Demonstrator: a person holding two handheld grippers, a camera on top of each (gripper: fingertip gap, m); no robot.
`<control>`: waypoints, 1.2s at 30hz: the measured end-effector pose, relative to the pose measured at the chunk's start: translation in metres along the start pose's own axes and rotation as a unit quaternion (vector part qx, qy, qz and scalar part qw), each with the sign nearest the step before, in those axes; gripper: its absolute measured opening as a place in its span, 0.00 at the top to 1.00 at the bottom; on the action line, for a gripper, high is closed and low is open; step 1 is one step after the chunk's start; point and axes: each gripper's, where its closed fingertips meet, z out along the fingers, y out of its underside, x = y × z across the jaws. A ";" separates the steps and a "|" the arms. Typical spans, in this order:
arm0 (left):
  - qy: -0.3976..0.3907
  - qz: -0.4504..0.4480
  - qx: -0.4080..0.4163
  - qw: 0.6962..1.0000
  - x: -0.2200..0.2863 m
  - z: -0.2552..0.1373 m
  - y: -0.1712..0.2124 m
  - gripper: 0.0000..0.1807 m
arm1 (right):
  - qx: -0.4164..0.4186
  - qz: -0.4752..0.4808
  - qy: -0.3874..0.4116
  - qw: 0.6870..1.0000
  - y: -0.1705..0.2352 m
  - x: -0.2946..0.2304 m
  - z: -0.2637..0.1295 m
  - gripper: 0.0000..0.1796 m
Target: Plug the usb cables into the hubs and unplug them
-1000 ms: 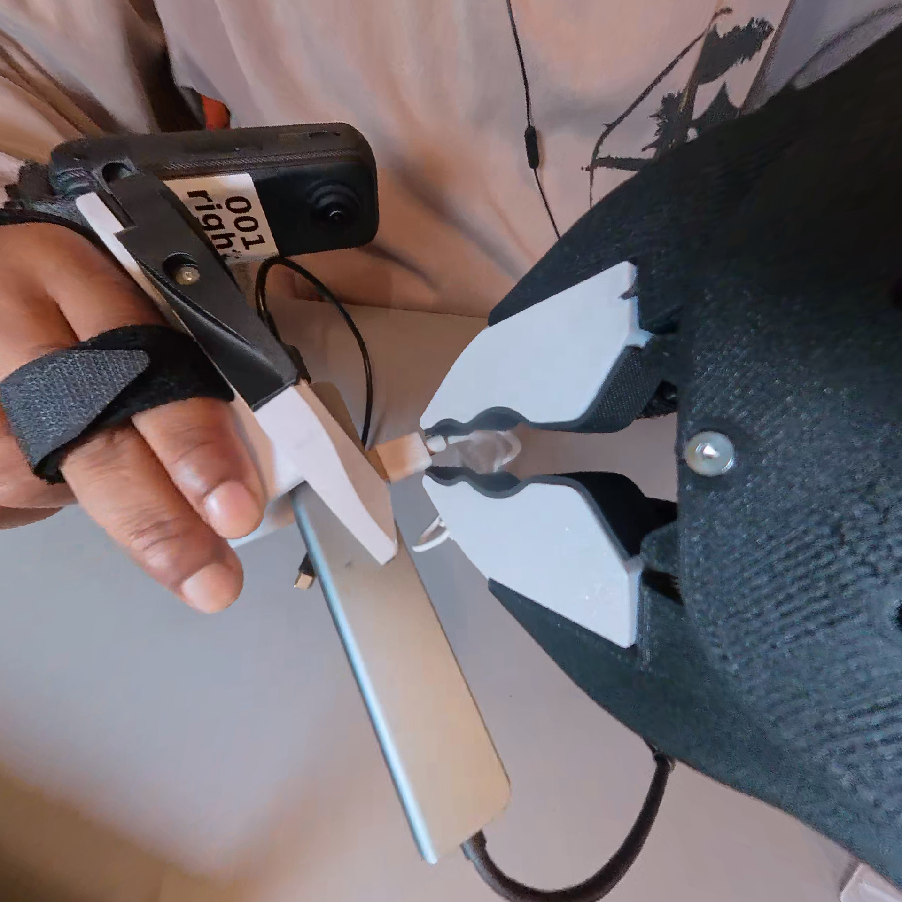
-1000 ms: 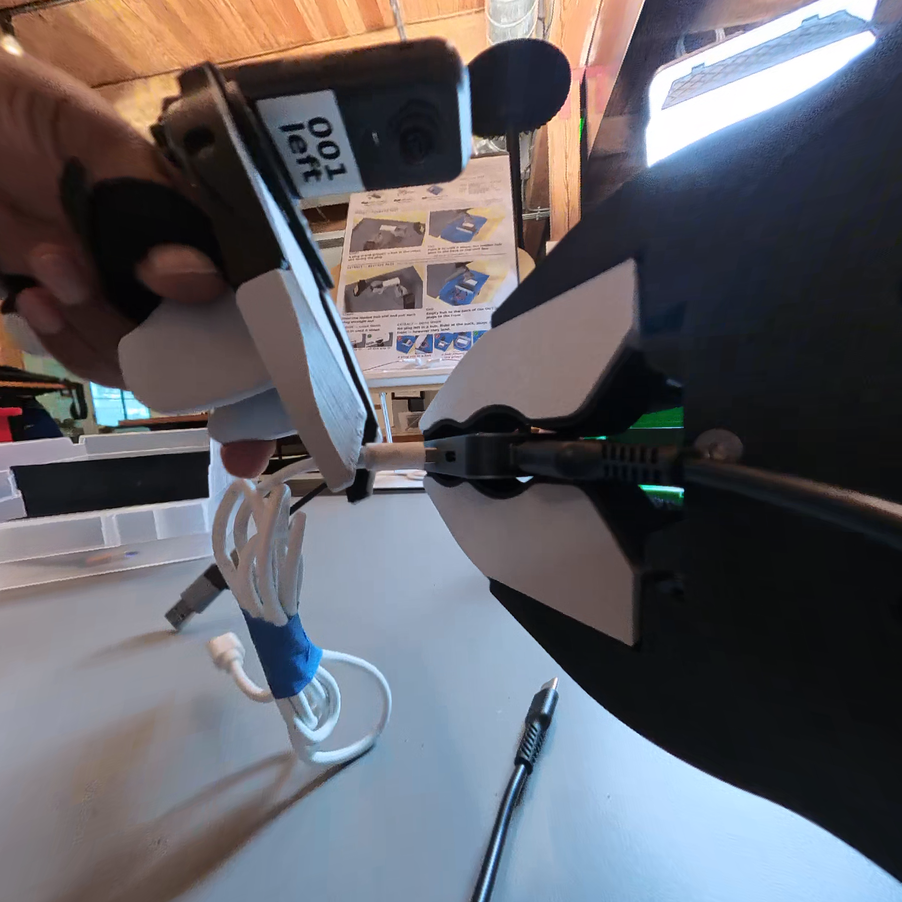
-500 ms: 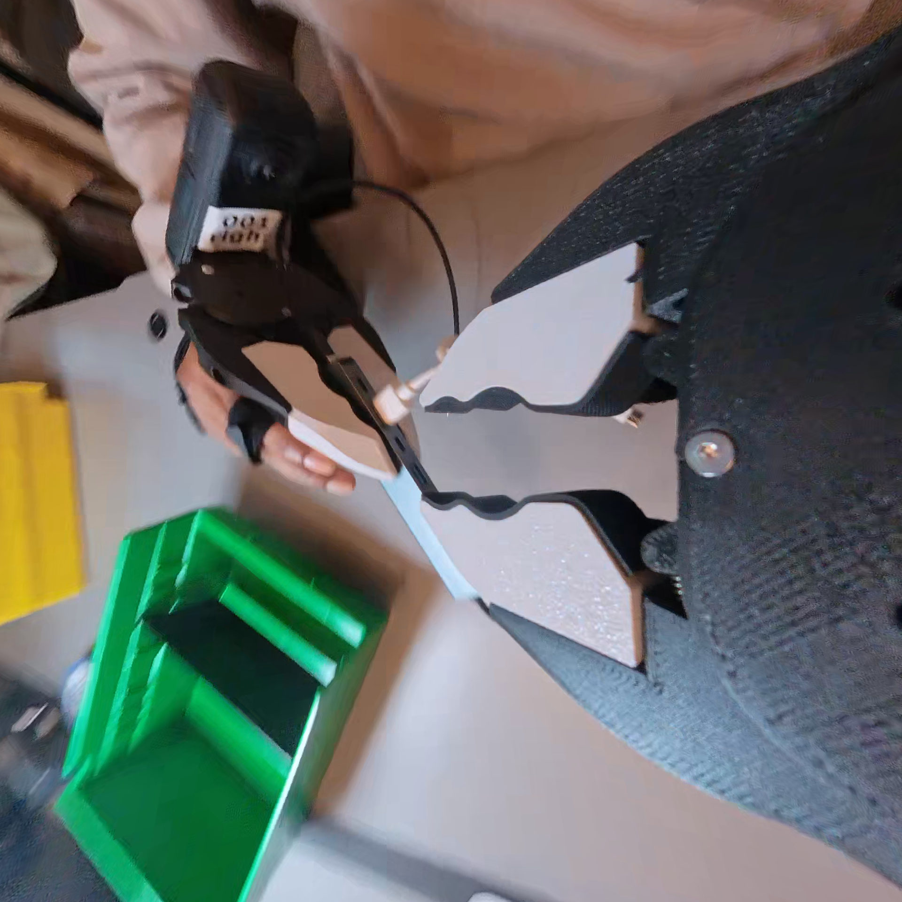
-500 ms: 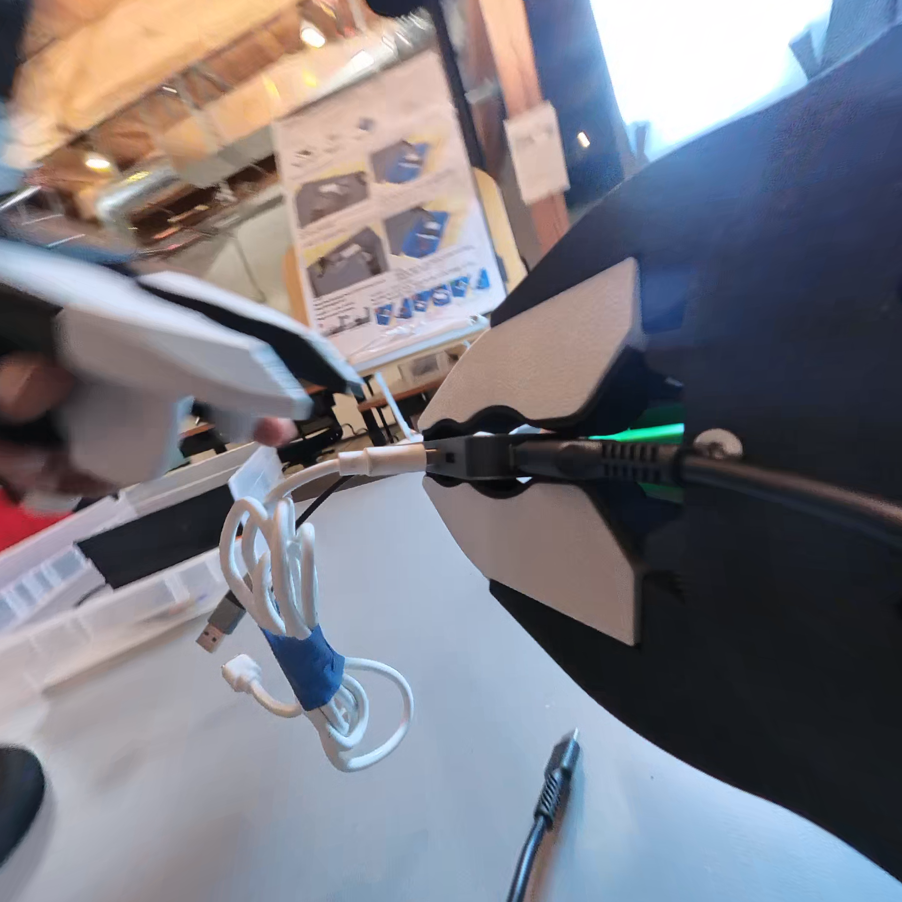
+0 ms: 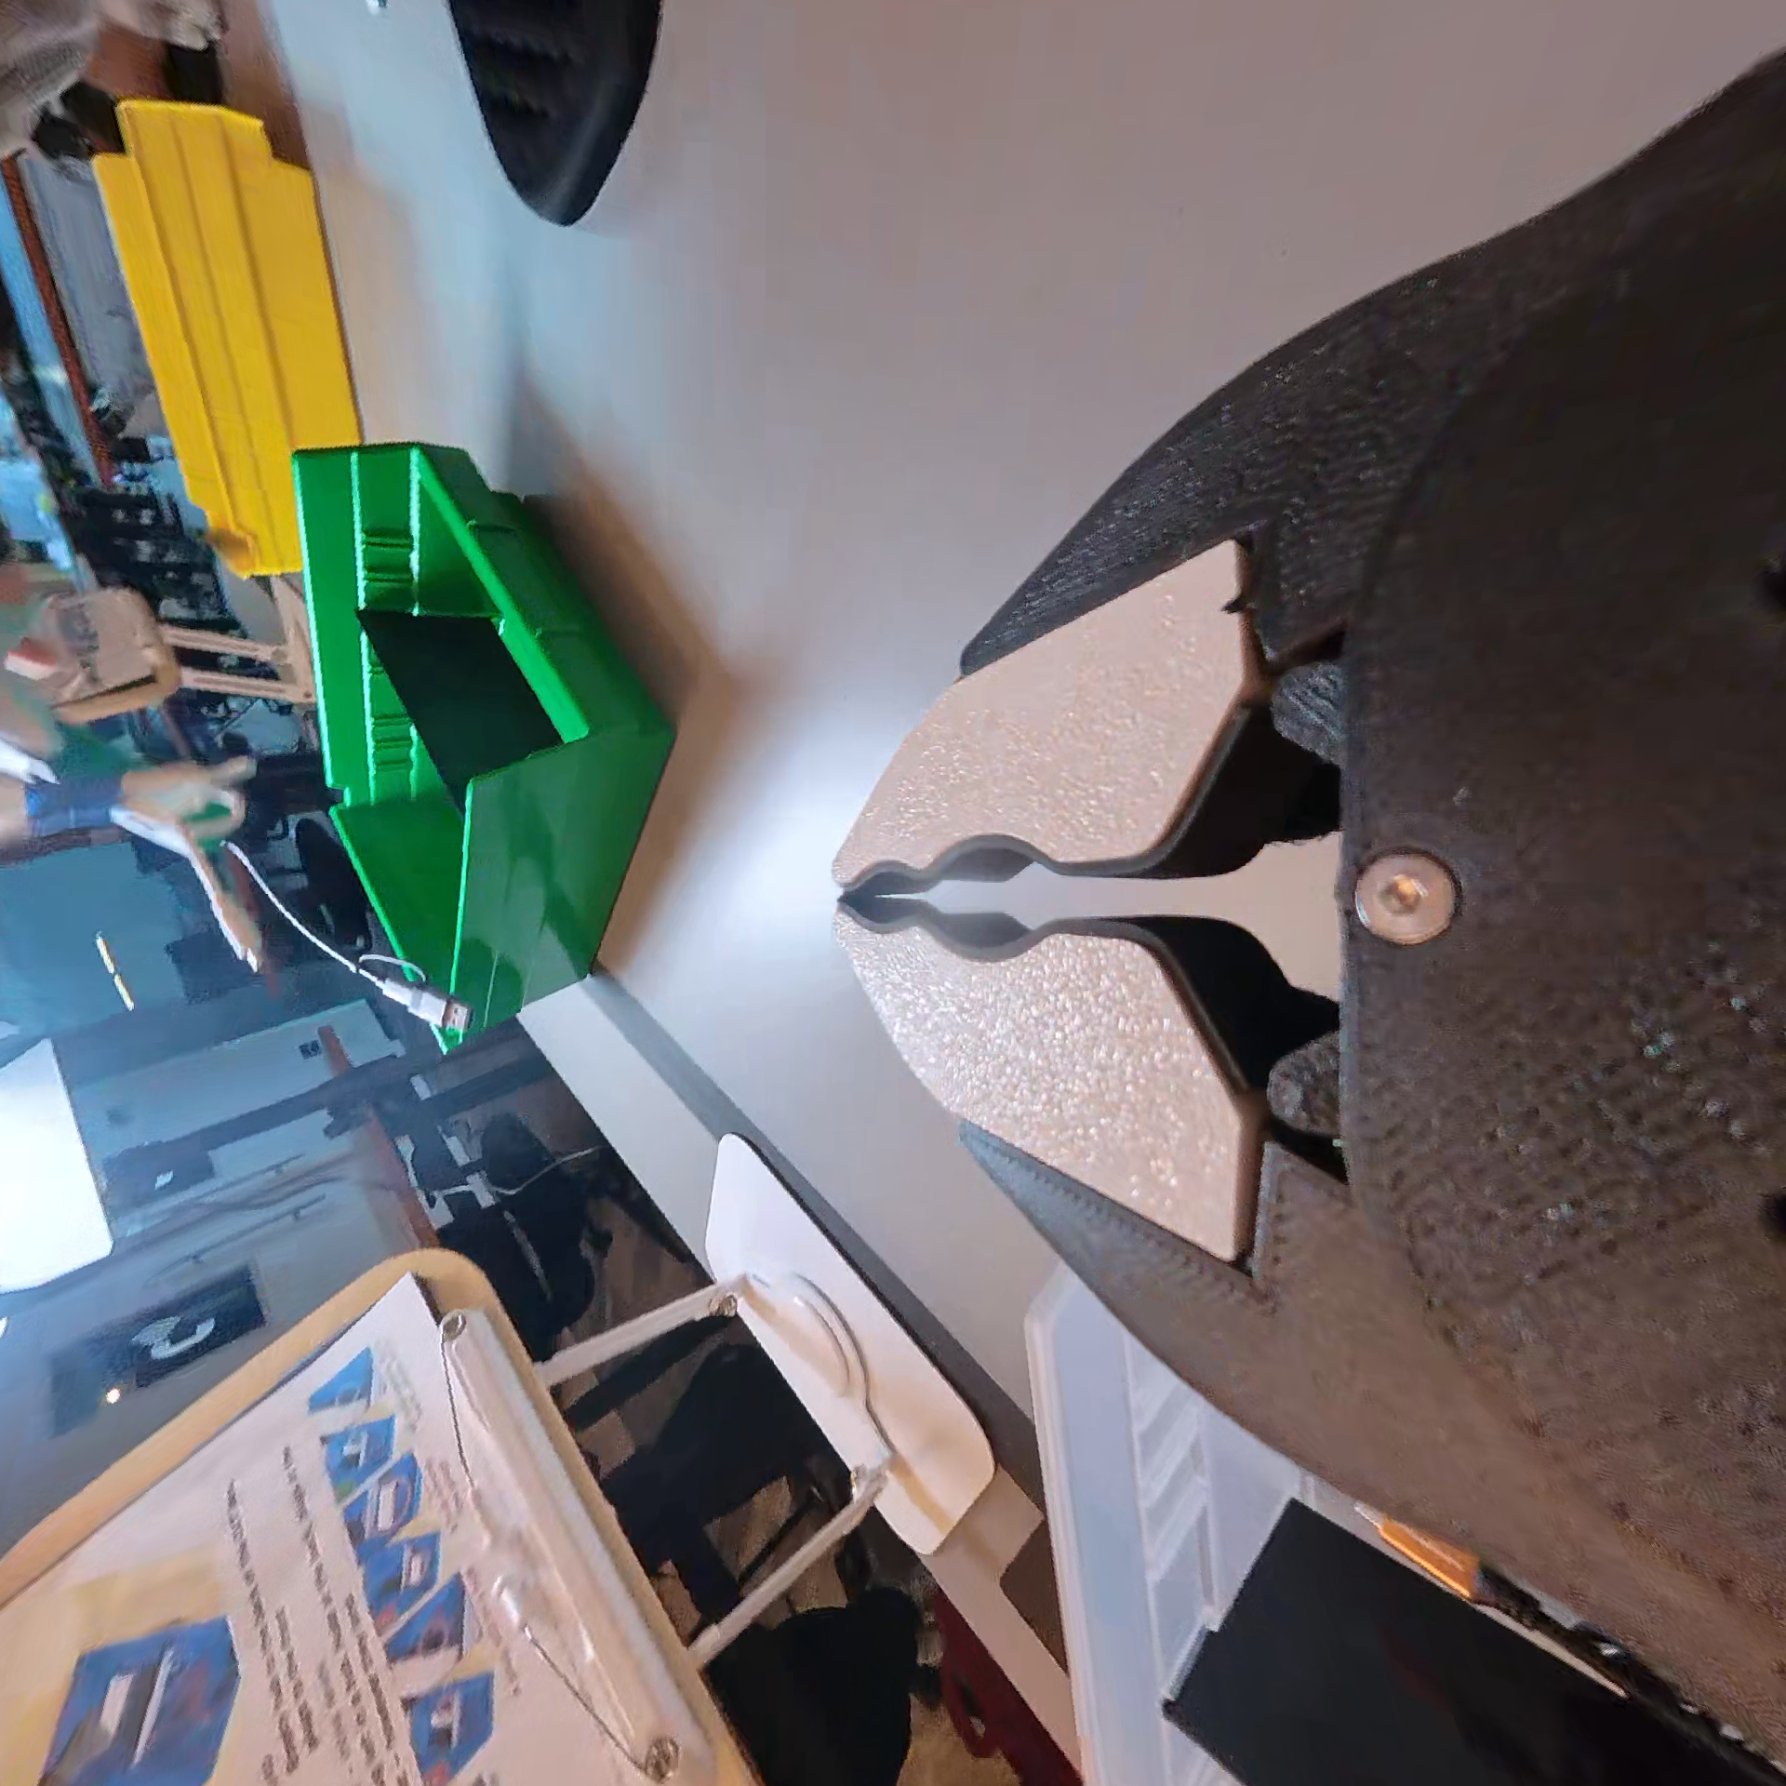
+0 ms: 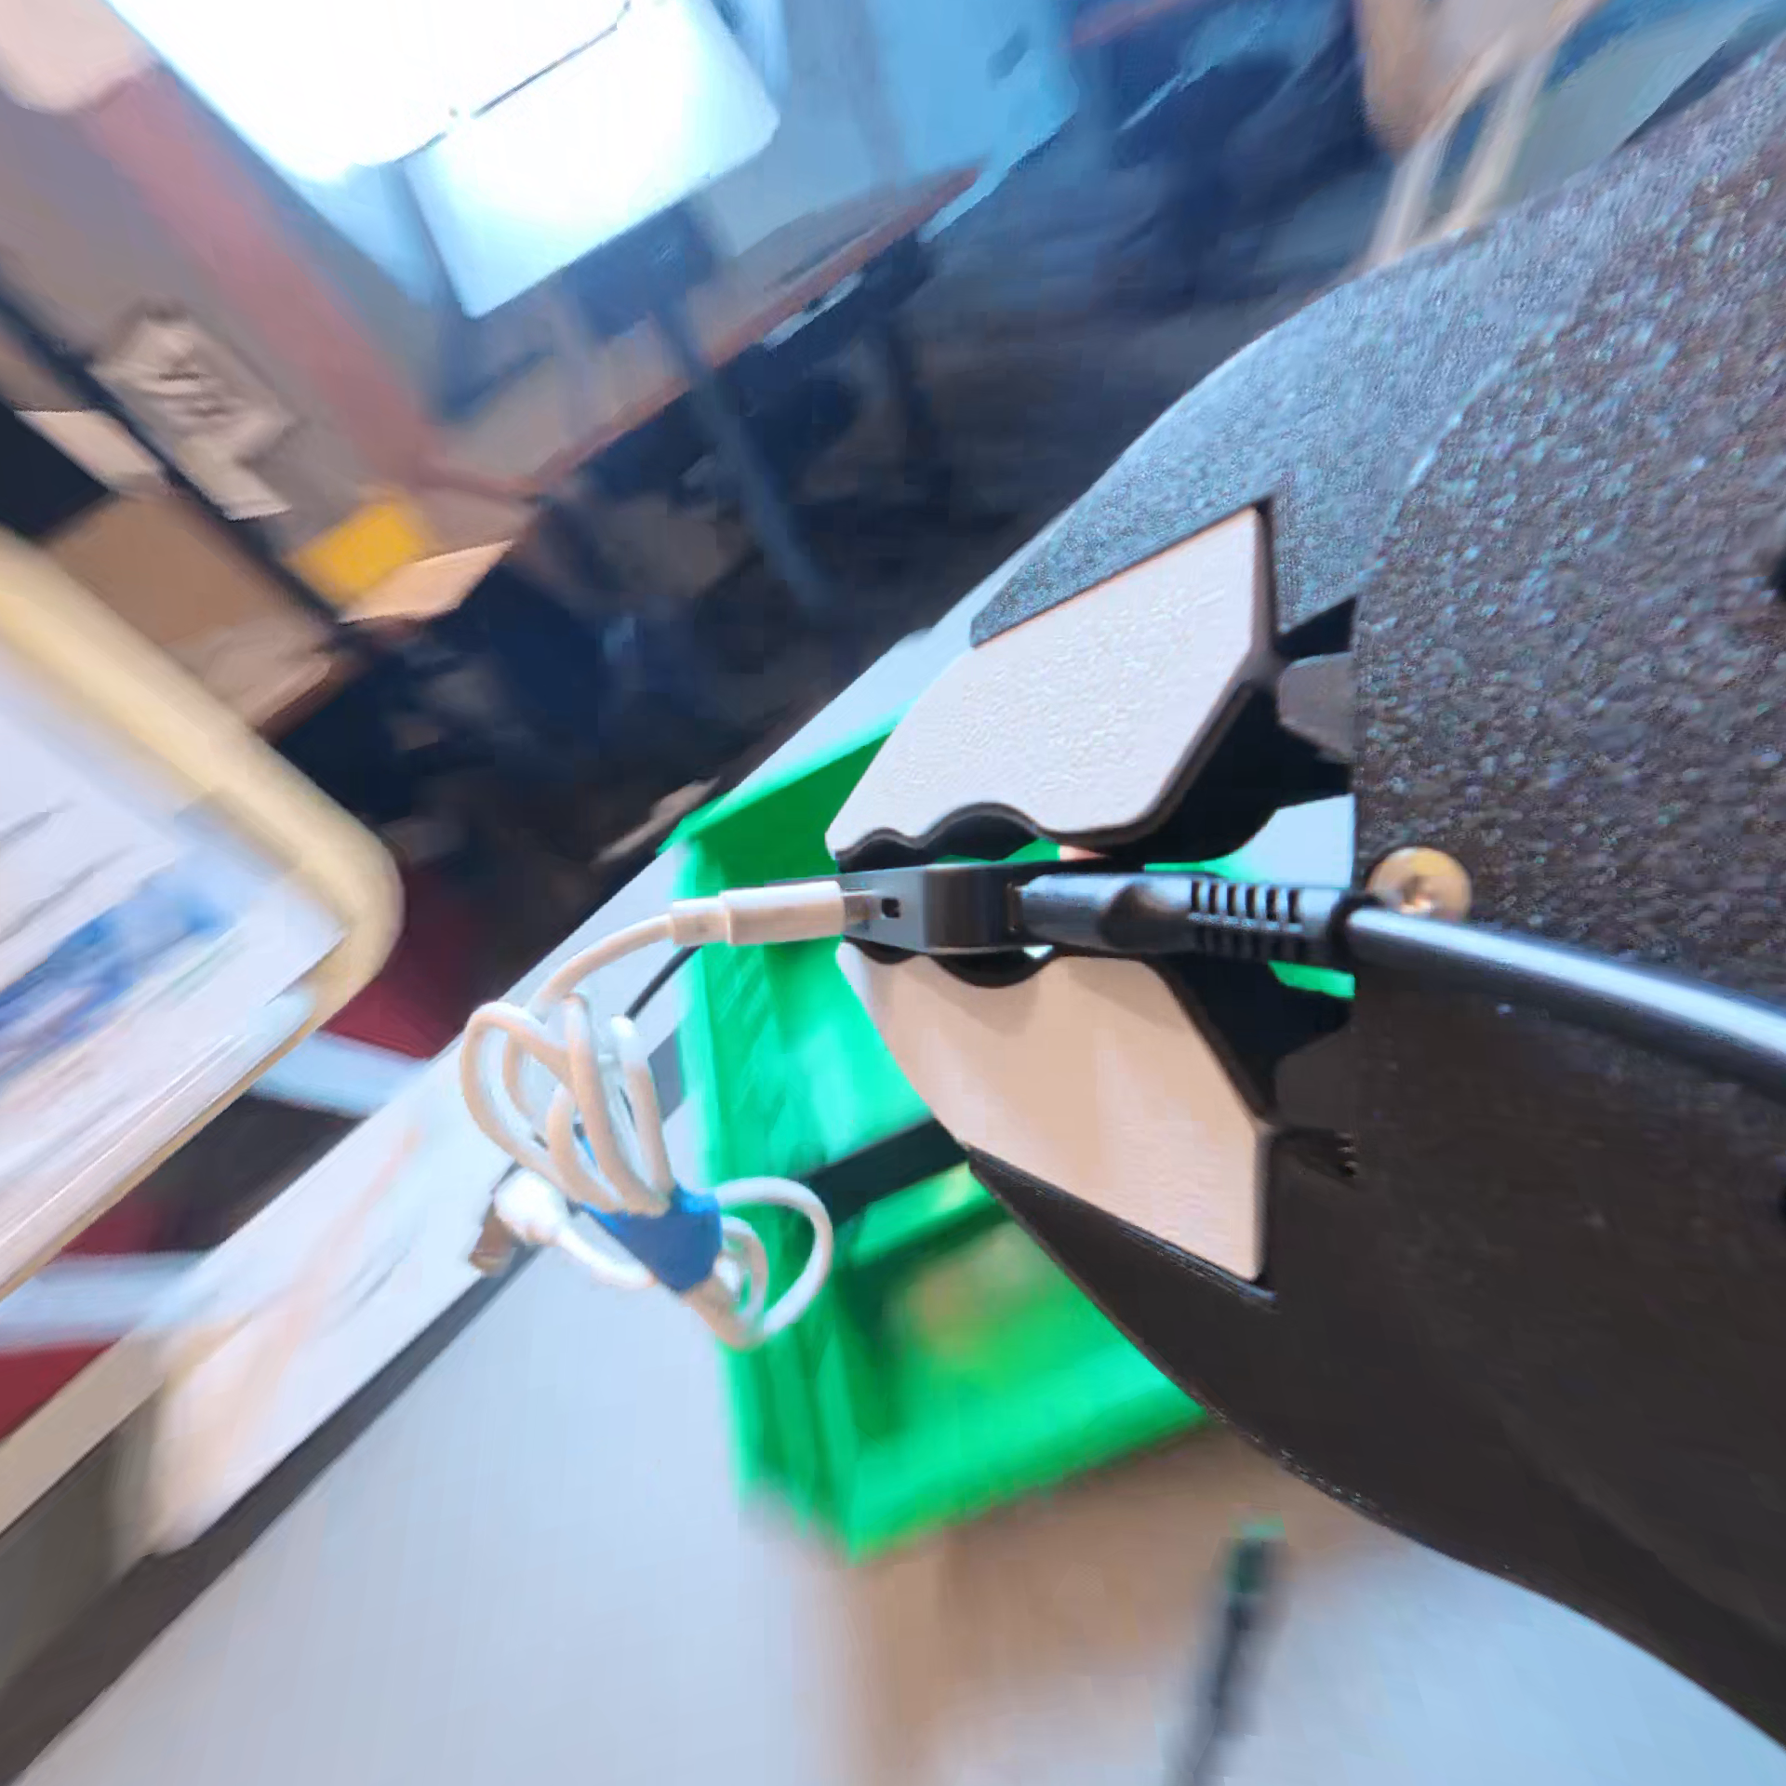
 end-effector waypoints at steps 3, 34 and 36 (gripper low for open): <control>0.017 0.042 -0.018 0.999 0.013 0.003 0.004 1.00 | -0.149 -0.005 -0.018 0.989 0.032 0.045 0.031 0.93; 0.118 0.010 -0.056 0.991 0.066 0.012 0.029 1.00 | -0.006 0.083 -0.320 0.944 -0.018 -0.042 0.070 0.63; 0.097 0.003 -0.054 0.994 0.057 0.012 0.029 0.98 | 0.056 0.110 -0.300 0.946 -0.038 -0.047 0.052 0.64</control>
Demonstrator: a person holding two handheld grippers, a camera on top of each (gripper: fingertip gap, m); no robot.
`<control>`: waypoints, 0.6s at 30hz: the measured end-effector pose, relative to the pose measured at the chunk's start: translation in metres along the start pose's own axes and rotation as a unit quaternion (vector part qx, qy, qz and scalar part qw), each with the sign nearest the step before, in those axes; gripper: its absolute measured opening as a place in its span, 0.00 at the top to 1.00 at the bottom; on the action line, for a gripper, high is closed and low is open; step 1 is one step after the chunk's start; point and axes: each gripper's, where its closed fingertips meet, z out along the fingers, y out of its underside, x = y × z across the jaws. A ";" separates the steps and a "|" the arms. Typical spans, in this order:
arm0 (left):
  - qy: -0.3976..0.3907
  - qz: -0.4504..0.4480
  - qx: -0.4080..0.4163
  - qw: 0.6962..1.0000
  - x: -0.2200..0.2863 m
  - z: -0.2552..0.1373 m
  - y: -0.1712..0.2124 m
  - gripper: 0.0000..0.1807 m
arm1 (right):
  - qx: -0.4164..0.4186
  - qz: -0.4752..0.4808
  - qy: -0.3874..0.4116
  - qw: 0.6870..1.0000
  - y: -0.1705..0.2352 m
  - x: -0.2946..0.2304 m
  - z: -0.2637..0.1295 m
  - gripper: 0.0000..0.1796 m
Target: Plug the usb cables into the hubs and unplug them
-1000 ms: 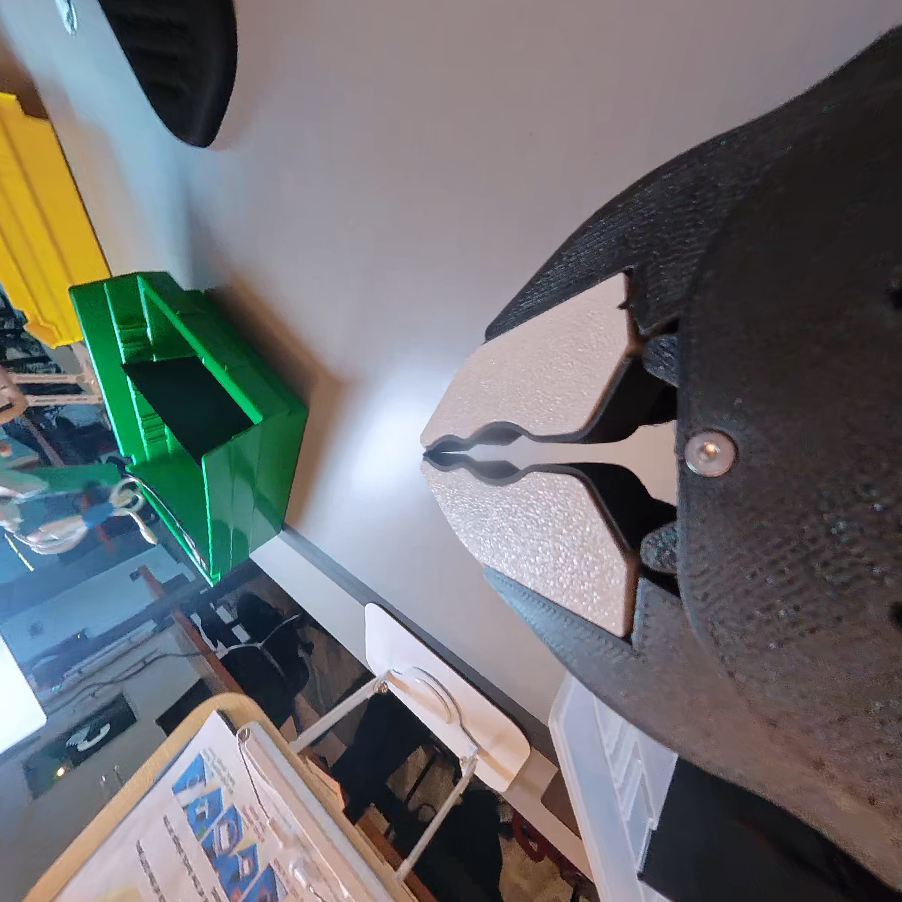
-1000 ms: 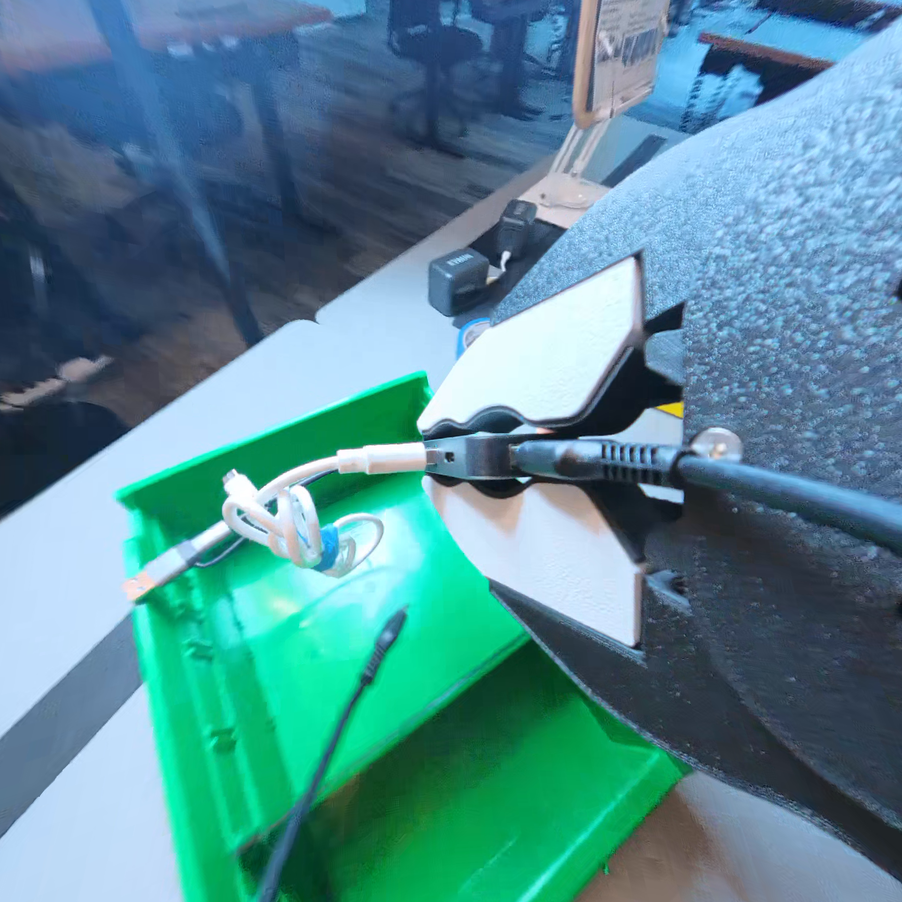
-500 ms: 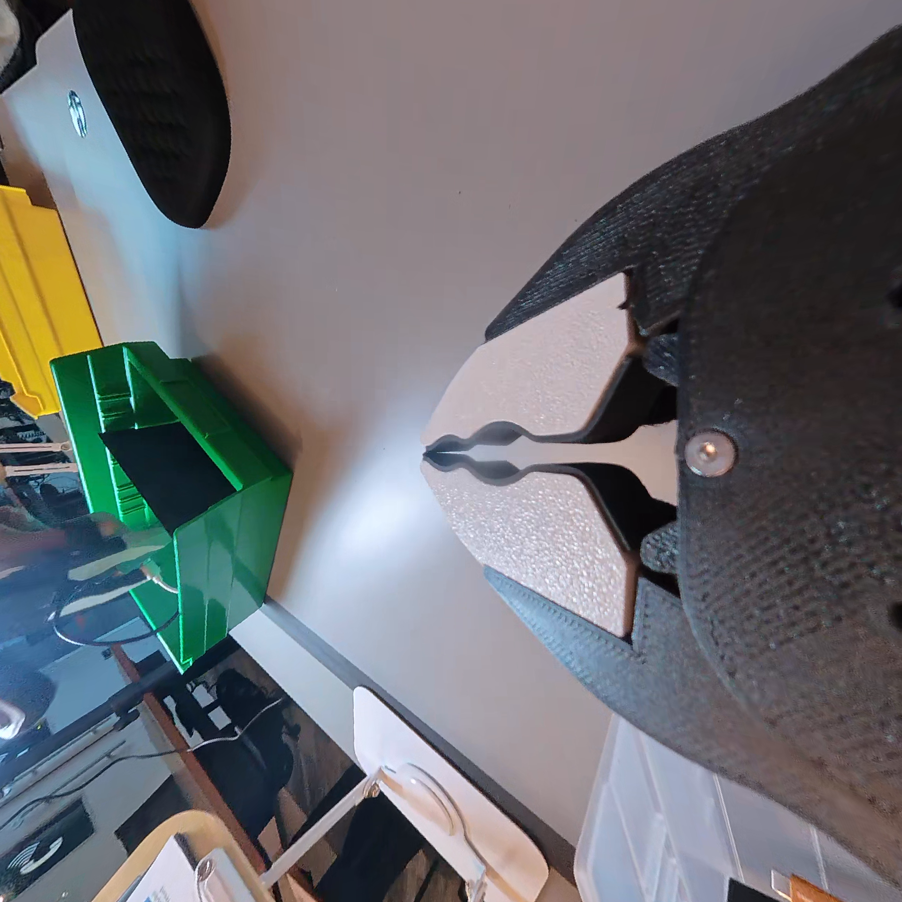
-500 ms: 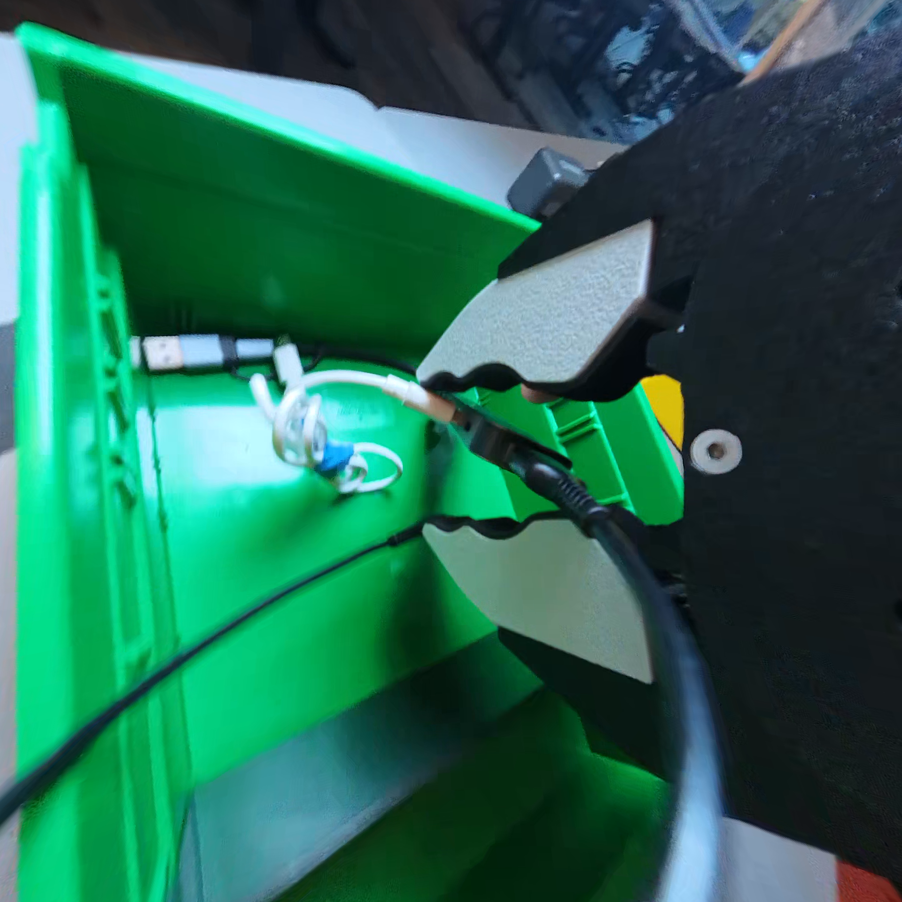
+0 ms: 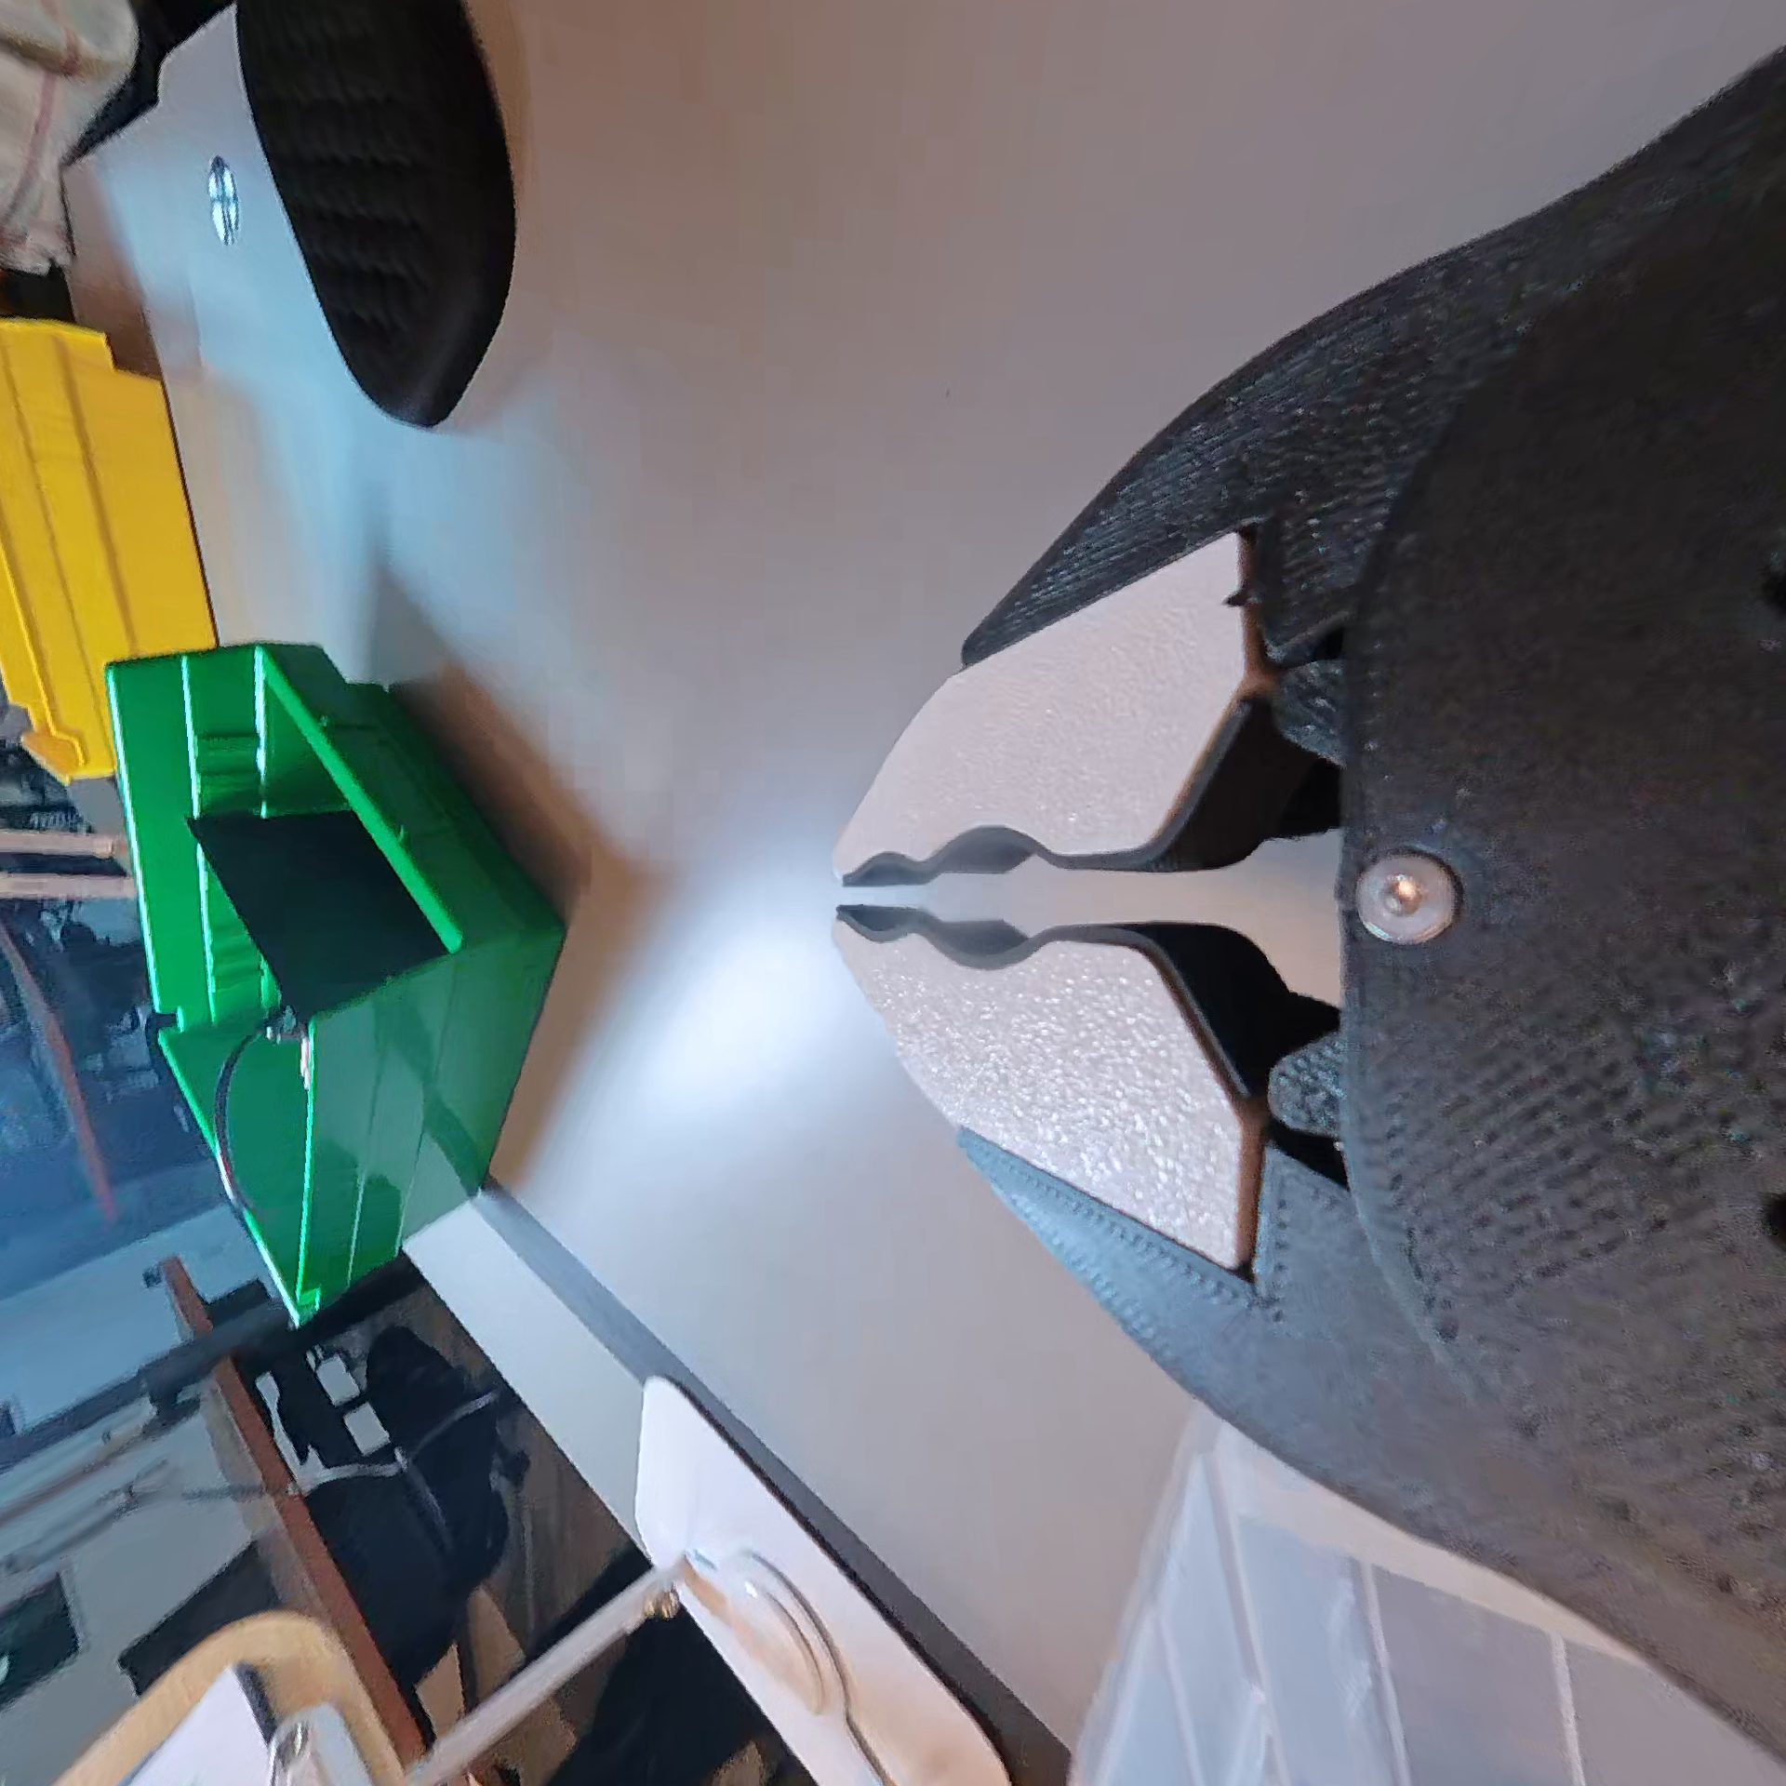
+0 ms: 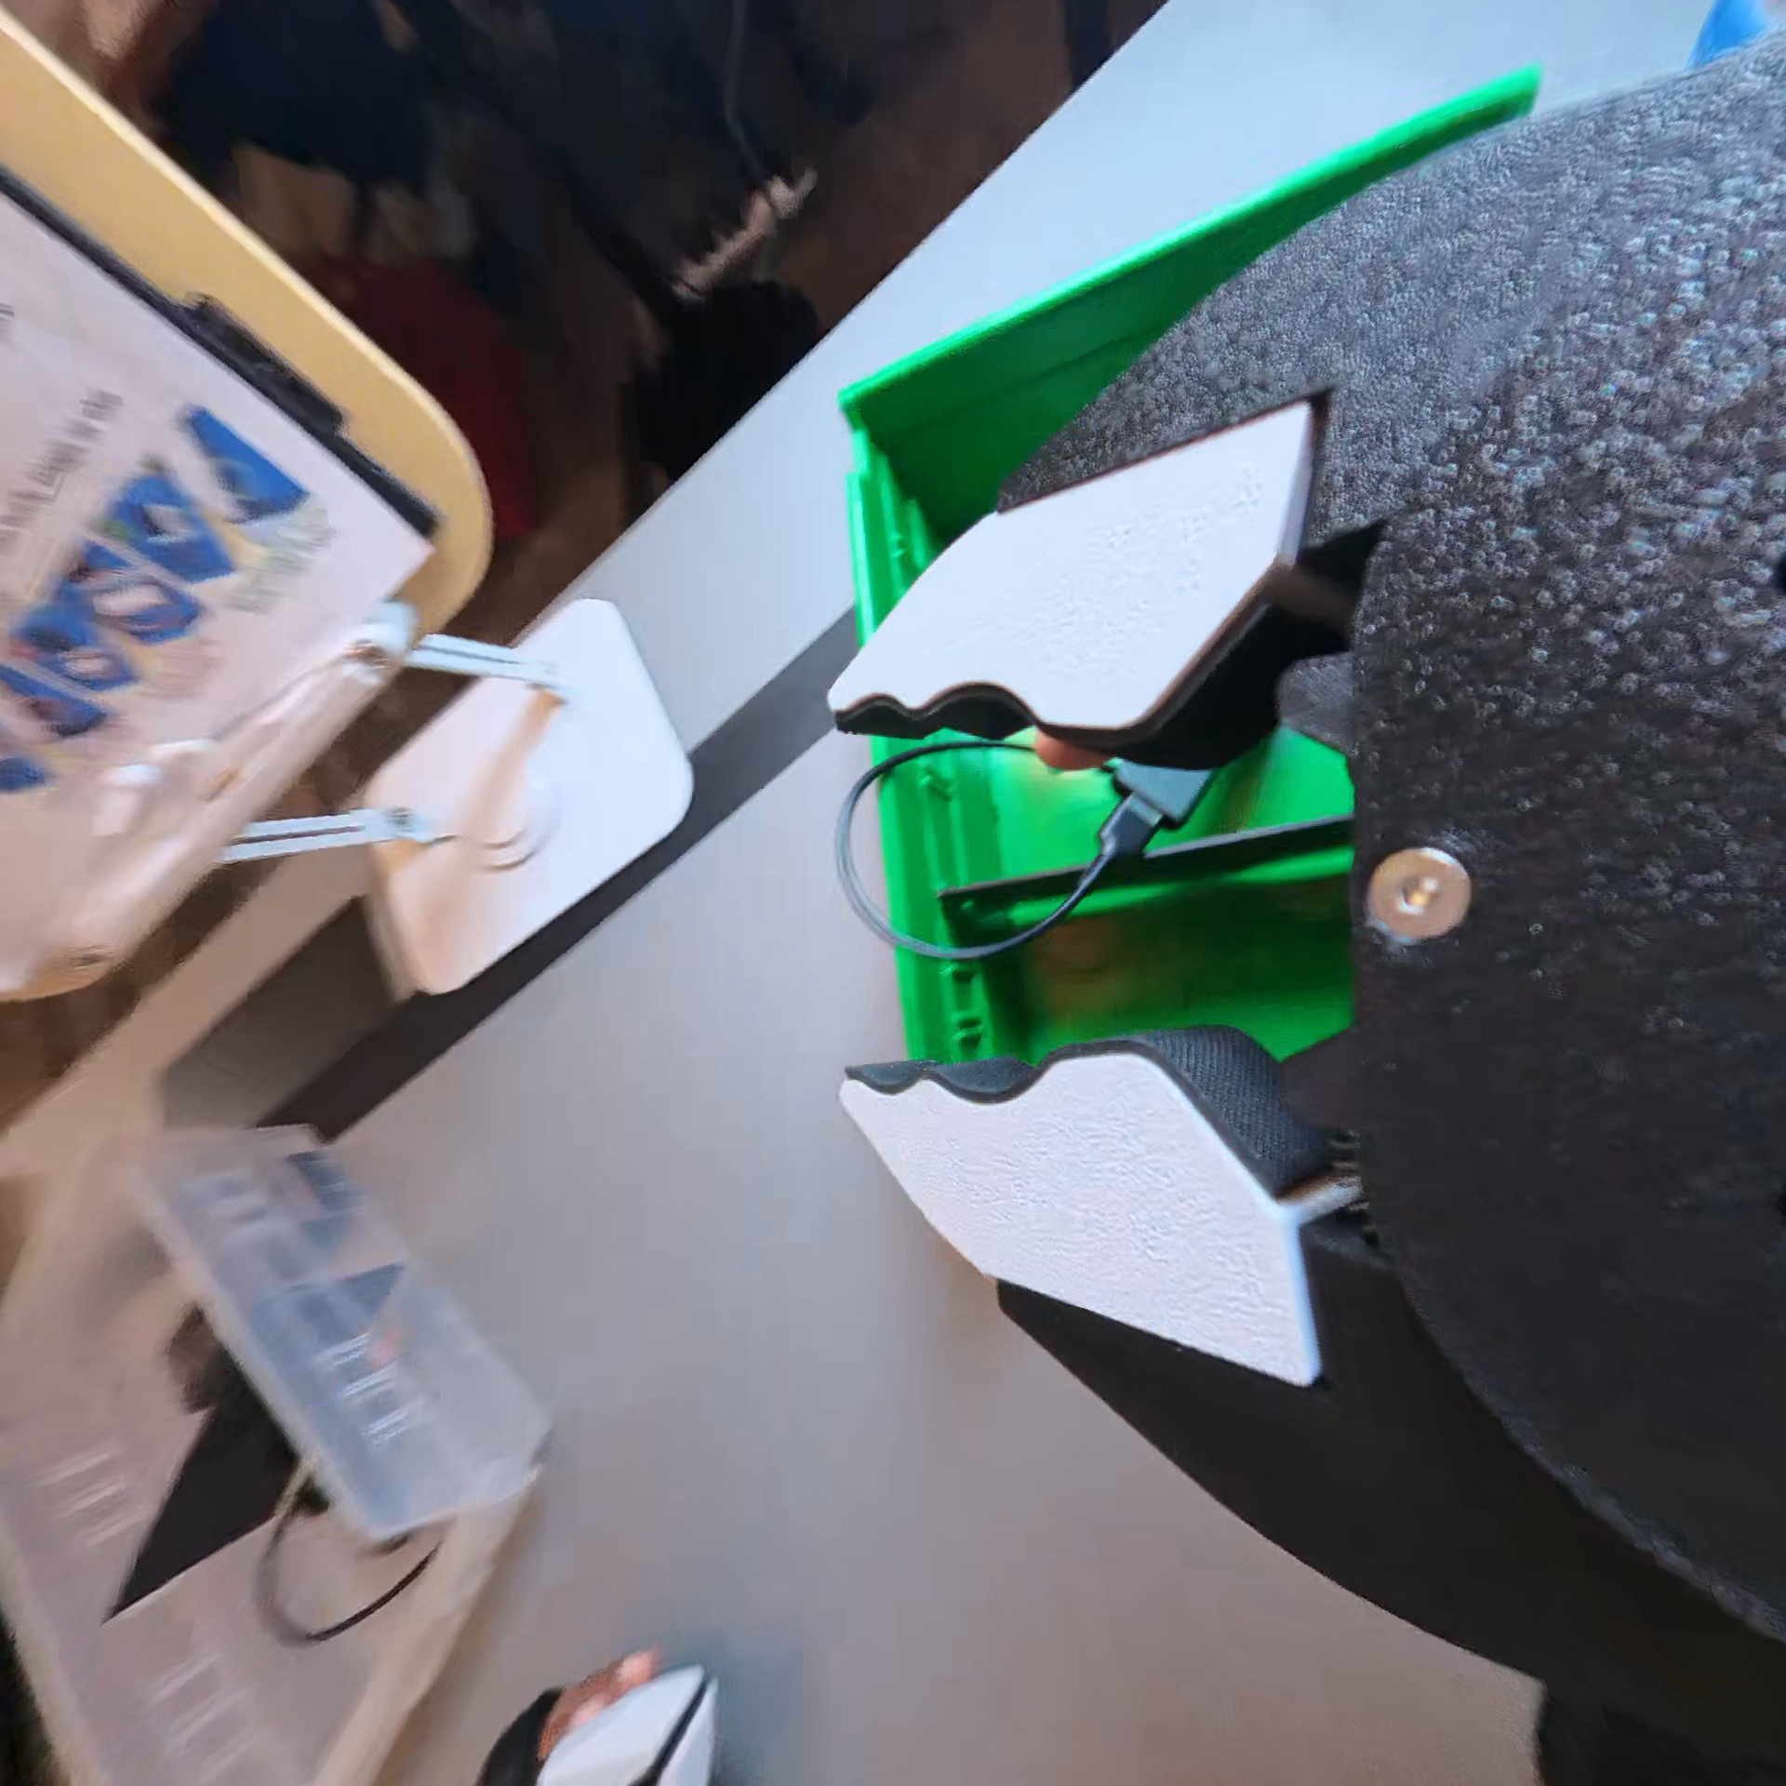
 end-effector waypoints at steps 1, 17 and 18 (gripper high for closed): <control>-0.011 -0.006 0.002 1.000 -0.005 -0.002 0.000 0.97 | 0.034 0.000 0.004 0.999 -0.008 -0.012 -0.004 0.64; -0.258 -0.037 0.035 0.965 -0.146 -0.107 -0.066 0.94 | 0.201 0.127 -0.106 0.966 0.063 -0.210 0.045 0.74; -0.257 -0.045 0.008 0.965 -0.165 -0.118 -0.071 0.92 | 0.196 0.124 -0.110 0.967 0.065 -0.210 0.046 0.74</control>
